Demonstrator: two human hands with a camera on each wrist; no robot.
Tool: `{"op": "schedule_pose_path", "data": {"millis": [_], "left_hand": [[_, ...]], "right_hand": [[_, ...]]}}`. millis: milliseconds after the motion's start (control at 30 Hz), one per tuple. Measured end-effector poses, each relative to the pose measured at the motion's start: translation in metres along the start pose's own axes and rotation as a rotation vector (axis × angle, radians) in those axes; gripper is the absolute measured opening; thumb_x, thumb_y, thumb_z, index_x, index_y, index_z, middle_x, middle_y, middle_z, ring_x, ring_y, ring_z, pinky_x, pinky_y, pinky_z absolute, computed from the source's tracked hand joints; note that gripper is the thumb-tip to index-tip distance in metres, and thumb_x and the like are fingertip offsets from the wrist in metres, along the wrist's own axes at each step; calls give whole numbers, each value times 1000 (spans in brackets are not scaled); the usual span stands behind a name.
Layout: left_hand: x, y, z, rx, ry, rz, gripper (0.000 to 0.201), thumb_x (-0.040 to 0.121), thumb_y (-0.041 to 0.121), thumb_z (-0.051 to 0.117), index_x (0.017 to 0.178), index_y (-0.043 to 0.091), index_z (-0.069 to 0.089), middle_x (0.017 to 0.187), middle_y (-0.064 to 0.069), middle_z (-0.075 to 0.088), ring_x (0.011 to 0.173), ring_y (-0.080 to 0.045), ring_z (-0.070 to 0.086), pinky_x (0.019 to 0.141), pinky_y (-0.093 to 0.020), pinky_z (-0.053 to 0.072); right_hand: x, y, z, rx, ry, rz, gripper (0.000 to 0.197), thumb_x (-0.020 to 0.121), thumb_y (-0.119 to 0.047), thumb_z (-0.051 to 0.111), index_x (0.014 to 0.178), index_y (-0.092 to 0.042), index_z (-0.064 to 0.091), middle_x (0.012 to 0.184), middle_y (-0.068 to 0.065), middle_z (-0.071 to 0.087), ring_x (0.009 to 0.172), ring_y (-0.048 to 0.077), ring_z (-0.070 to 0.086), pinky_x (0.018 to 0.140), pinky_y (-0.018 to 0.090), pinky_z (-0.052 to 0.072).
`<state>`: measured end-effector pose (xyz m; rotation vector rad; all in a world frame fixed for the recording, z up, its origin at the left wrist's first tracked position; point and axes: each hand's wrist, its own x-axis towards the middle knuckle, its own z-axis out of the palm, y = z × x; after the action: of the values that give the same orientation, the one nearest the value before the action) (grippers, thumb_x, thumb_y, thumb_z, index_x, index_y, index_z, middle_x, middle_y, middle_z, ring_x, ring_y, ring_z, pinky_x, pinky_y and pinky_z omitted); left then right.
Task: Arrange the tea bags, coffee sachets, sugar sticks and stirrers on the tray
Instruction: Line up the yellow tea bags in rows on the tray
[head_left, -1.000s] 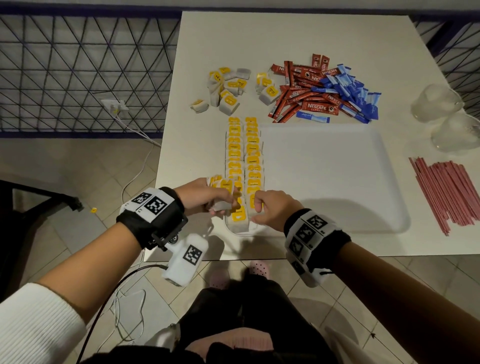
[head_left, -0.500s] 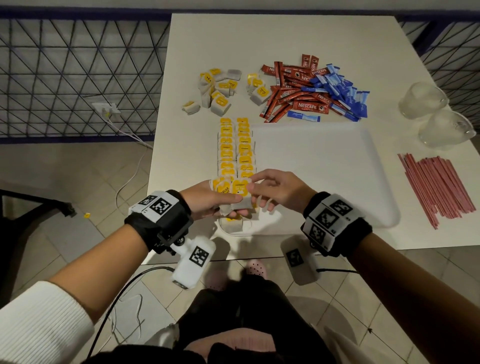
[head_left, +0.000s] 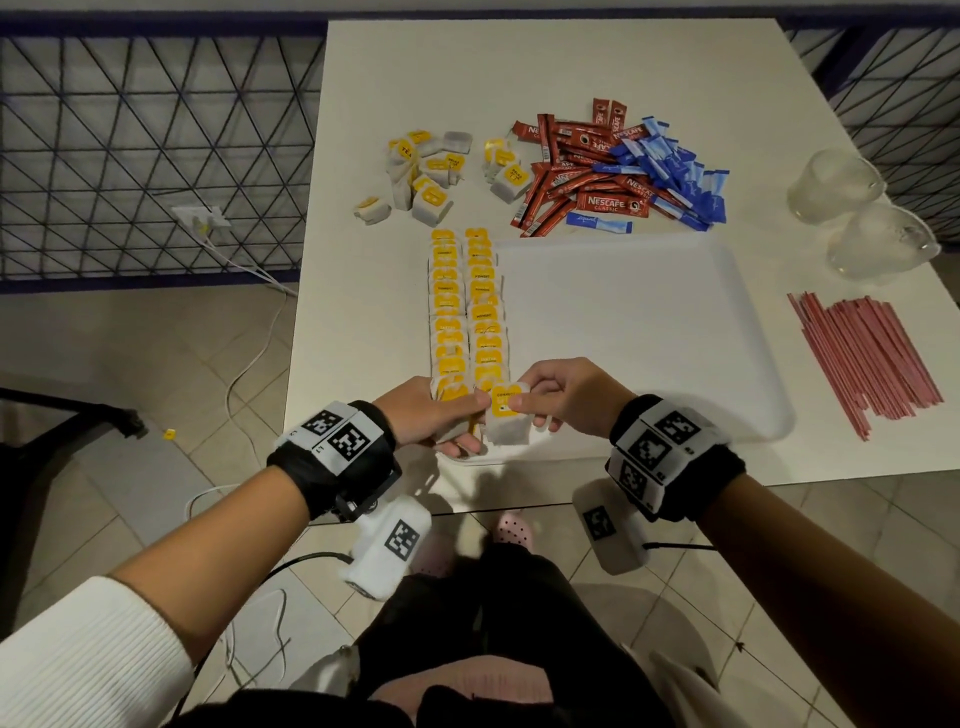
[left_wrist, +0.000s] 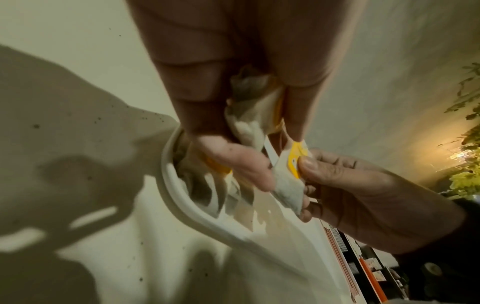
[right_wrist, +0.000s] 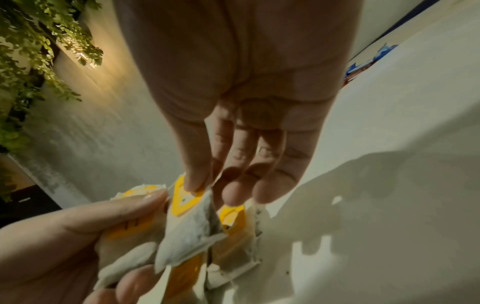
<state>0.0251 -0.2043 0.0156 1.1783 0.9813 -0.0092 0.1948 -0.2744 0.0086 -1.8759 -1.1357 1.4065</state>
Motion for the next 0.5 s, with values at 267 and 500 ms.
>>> {"op": "schedule_pose_path", "data": {"millis": [267, 500], "left_hand": [[-1, 1, -7, -46, 54, 50, 28, 92, 30, 53, 73, 13, 65, 52, -1, 65, 39, -10, 53, 41, -16, 42], [4, 0, -3, 180, 84, 59, 26, 91, 27, 56, 69, 14, 60, 43, 3, 60, 35, -5, 47, 42, -14, 41]], "right_hand": [[-5, -9, -8, 65, -128, -17, 13, 84, -6, 64, 74, -14, 59, 57, -4, 58, 47, 0, 53, 48, 12, 45], [-2, -16, -9, 135, -108, -31, 6, 84, -8, 64, 81, -10, 60, 55, -9, 60, 50, 1, 55, 50, 13, 46]]}}
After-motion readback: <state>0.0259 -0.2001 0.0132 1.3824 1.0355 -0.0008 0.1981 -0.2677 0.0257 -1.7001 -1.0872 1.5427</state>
